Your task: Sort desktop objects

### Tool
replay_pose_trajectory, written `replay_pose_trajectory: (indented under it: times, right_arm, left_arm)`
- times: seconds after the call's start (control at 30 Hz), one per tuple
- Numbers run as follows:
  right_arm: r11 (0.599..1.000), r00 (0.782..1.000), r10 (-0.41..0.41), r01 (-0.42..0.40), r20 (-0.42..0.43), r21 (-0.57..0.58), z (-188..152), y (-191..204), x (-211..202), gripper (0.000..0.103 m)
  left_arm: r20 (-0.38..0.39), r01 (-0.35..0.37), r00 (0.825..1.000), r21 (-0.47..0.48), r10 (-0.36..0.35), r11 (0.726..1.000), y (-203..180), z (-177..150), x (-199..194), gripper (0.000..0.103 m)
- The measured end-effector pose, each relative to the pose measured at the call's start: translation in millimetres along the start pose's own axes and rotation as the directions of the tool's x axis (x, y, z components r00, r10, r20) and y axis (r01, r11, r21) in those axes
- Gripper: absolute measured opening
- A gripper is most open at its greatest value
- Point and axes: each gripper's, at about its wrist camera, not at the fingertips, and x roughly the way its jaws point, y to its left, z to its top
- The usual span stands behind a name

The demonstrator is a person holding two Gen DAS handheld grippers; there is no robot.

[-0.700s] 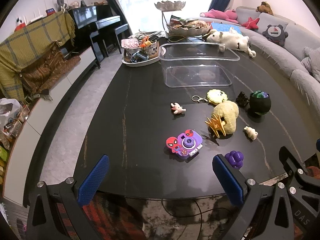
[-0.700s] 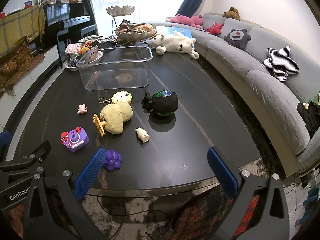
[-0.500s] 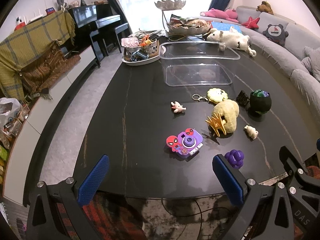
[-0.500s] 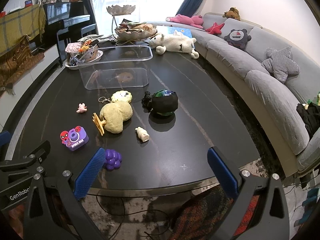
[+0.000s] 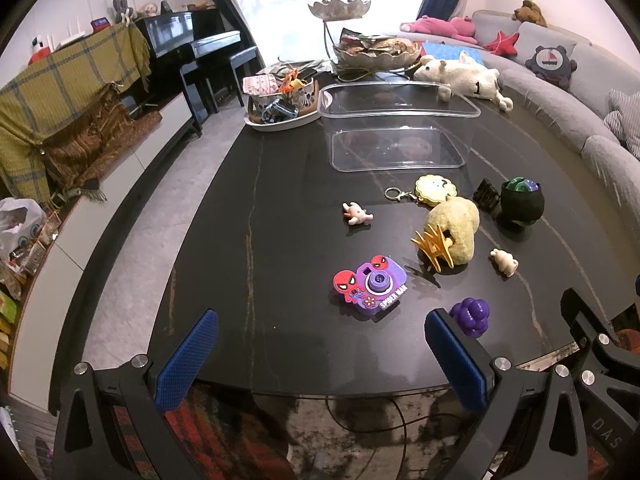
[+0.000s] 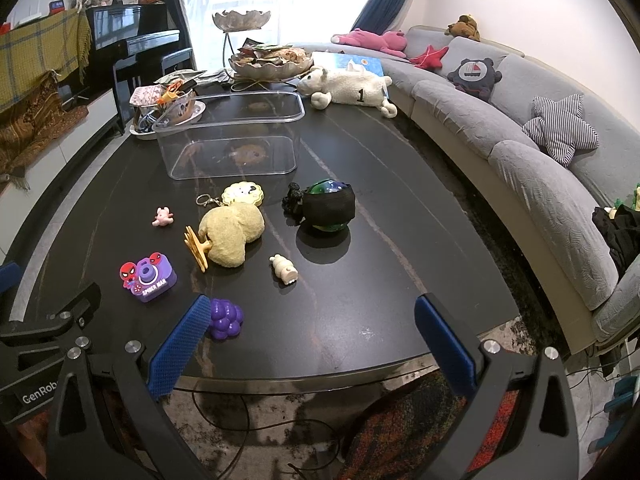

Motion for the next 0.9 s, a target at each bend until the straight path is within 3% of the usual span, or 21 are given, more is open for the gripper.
replay_pose_trajectory:
  times: [0.9]
  right_arm:
    - [1.0,1.0,0.004,-0.004,0.003,0.004,-1.0,1.5,-0.3,0.101]
  left_arm:
    - [-0.004,-0.018,1.0,0.004,0.018,1.0,0.3,-0.2,0.1,0.102]
